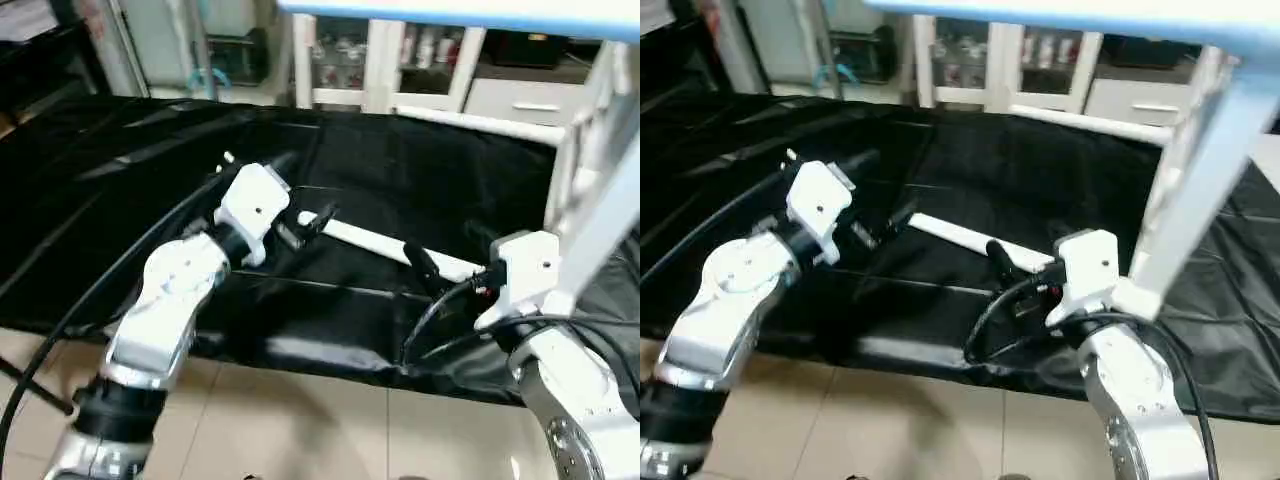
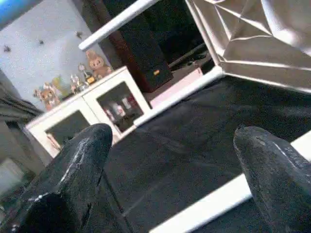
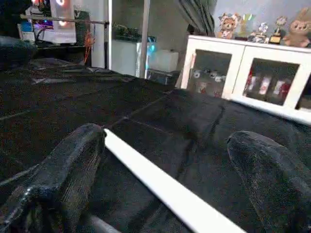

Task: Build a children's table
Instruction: Flip table

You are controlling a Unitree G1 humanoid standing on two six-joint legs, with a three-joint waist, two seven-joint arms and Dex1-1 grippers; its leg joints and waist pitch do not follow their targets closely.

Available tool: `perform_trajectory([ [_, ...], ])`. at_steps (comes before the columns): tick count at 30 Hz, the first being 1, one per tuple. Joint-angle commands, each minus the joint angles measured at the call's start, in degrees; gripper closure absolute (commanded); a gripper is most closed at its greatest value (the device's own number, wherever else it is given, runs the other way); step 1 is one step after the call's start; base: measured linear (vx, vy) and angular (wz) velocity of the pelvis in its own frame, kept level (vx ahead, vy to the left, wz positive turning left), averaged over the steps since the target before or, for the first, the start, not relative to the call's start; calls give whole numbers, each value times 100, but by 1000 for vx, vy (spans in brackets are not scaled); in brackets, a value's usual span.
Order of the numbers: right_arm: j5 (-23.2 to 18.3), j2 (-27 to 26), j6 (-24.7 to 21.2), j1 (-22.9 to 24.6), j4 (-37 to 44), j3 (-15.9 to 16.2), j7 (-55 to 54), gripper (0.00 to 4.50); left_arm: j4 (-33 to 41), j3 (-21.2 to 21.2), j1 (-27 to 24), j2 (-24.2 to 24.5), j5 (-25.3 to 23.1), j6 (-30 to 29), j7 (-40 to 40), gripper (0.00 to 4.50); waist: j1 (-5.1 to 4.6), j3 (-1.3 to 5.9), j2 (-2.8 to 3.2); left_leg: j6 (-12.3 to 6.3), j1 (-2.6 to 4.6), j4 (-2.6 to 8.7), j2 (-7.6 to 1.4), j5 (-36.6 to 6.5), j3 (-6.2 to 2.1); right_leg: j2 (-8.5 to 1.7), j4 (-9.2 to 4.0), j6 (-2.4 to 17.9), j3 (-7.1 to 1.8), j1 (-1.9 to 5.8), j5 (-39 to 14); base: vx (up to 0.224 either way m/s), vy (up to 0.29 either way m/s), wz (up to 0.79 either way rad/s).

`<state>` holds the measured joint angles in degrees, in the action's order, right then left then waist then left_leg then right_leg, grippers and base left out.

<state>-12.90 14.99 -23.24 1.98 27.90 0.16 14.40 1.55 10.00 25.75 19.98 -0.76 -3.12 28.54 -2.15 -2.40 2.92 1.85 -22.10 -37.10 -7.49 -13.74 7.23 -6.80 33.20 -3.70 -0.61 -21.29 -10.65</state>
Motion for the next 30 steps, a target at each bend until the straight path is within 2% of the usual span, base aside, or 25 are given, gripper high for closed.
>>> perform_trajectory([
  [1, -7, 57, 86, -170, -134, -80, 41, 0, -396, 208, 454, 209, -396, 435, 129, 1, -24, 317, -89, 153, 66, 699, -263, -1867, -74, -34, -361, 717, 12, 59, -1630, 8, -62, 3],
  [2, 0, 66, 101, -201, -159, -78, 48, 0, -542, 266, 615, 259, -508, 555, 119, 1, 1, 349, -71, 73, 66, 681, -261, -1522, -57, -22, -334, 752, 13, 56, -1251, 8, -62, 3],
  [3, 9, 72, 111, -226, -179, -78, 54, 0, -652, 302, 739, 287, -598, 643, 94, 1, -7, 351, -132, 11, 40, 679, -263, -1406, -45, -6, -337, 780, 16, 64, -1118, 12, -61, 2],
  [4, 23, 68, 132, -280, -223, -96, 66, 0, -921, 364, 1047, 333, -816, 847, -5, 1, 9, 359, -99, -20, 17, 683, -277, -1283, -34, -8, -303, 869, 23, 73, -903, 0, 0, 0],
  [5, 25, 56, 149, -327, -256, -120, 67, 0, -1172, 414, 1348, 367, -1021, 1021, -129, 1, 22, 361, -100, -11, 22, 666, -282, -1241, -10, 2, -292, 948, 25, 61, -795, 0, 0, 0],
  [6, 39, 51, 181, -375, -303, -139, 71, 0, -1474, 453, 1685, 391, -1242, 1269, -312, 1, 29, 367, -151, -30, 20, 658, -287, -1198, 1, 3, -290, 979, 25, 67, -731, 0, 0, 0],
  [7, 39, 51, 181, -375, -303, -139, 71, 0, -1474, 453, 1685, 391, -1242, 1269, -312, 1, 49, 377, -128, -45, 23, 649, -277, -1144, 6, 11, -281, 998, 27, 70, -676, 0, 0, 0],
  [8, 56, 50, 223, -428, -361, -151, 73, 0, -1840, 492, 2081, 415, -1499, 1564, -557, 1, 87, 410, -136, -113, 5, 607, -284, -529, 22, 13, -206, 1141, 38, 117, 61, 0, 0, 0],
  [9, 72, 52, 260, -468, -411, -151, 69, 0, -2176, 524, 2459, 432, -1705, 1833, -806, 1, 110, 413, -144, -203, -8, 573, -255, -259, 47, 39, -193, 1188, 44, 123, 383, 0, 0, 0],
  [10, 80, 53, 278, -485, -435, -149, 65, 0, -2344, 540, 2654, 440, -1798, 1968, -933, 1, 132, 449, -123, -209, 32, 551, -263, -158, 52, 30, -149, 1247, 41, 129, 554, 0, 0, 0],
  [11, 82, 55, 297, -507, -460, -143, 61, 0, -2590, 581, 2914, 454, -1931, 2176, -1105, 1, 152, 471, -102, -260, 8, 524, -265, 137, 52, 27, -99, 1320, 45, 158, 907, 0, 0, 0],
  [12, 86, 56, 311, -526, -475, -138, 56, 0, -2800, 612, 3132, 450, -2005, 2314, -1212, 1, 154, 447, -138, -327, -4, 520, -259, 227, 76, 47, -110, 1373, 54, 137, 1038, 0, 0, 0],
  [13, 88, 53, 319, -542, -484, -132, 51, 0, -2946, 644, 3273, 452, -2074, 2392, -1298, 1, 168, 447, -101, -325, 13, 525, -264, 171, 77, 37, -103, 1414, 56, 138, 987, 0, 0, 0],
  [15, 95, 40, 330, -569, -499, -134, 48, 0, -3244, 708, 3494, 449, -2226, 2577, -1444, 1, 170, 428, -131, -348, 6, 539, -283, 25, 91, 30, -117, 1498, 51, 145, 832, 0, 0, 0],
  [16, 100, 28, 337, -578, -504, -131, 44, 0, -3431, 746, 3610, 442, -2303, 2713, -1537, 1, 184, 425, -79, -328, 25, 546, -289, -128, 90, 27, -127, 1510, 47, 137, 647, 0, 0, 0],
  [17, 106, 17, 344, -584, -505, -128, 38, 0, -3588, 780, 3721, 432, -2390, 2832, -1674, 1, 180, 422, -96, -321, 35, 549, -293, -210, 99, 34, -145, 1505, 44, 124, 569, 0, 0, 0],
  [18, 118, -2, 349, -590, -497, -112, 24, 0, -3842, 842, 3901, 413, -2537, 2948, -1888, 1, 186, 412, -63, -245, 46, 569, -301, -459, 98, 33, -156, 1492, 38, 114, 326, 0, 0, 0],
  [20, 126, -12, 351, -594, -486, -101, 17, 0, -3979, 877, 4001, 405, -2643, 3011, -2044, 1, 186, 408, -92, -192, 47, 579, -313, -593, 102, 31, -171, 1474, 34, 113, 206, 0, 0, 0],
  [21, 137, -28, 366, -609, -479, -80, 4, 0, -4387, 956, 4224, 370, -2832, 3225, -2293, 1, 194, 406, -72, -167, 51, 580, -314, -625, 100, 29, -170, 1473, 35, 105, 170, 0, 0, 0],
  [26, 92, -73, 413, -682, -423, -81, -6, 0, -5405, 1256, 4790, 249, -3248, 3473, -2754, 1, 208, 385, -90, 41, 40, 595, -306, -1053, 103, 29, -213, 1287, 24, 73, -327, 0, 0, 0],
  [28, 46, -104, 448, -714, -396, -95, 8, 0, -5734, 1349, 4966, 200, -3365, 3500, -2887, 1, 214, 388, -91, 93, 39, 600, -306, -1117, 98, 28, -223, 1234, 25, 62, -428, 0, 0, 0],
  [30, -1, -131, 501, -743, -352, -99, 50, 0, -6168, 1455, 5204, 114, -3521, 3511, -3091, 1, 220, 396, -101, 105, 21, 594, -300, -1019, 93, 27, -211, 1220, 27, 74, -301, 0, 0, 0],
])
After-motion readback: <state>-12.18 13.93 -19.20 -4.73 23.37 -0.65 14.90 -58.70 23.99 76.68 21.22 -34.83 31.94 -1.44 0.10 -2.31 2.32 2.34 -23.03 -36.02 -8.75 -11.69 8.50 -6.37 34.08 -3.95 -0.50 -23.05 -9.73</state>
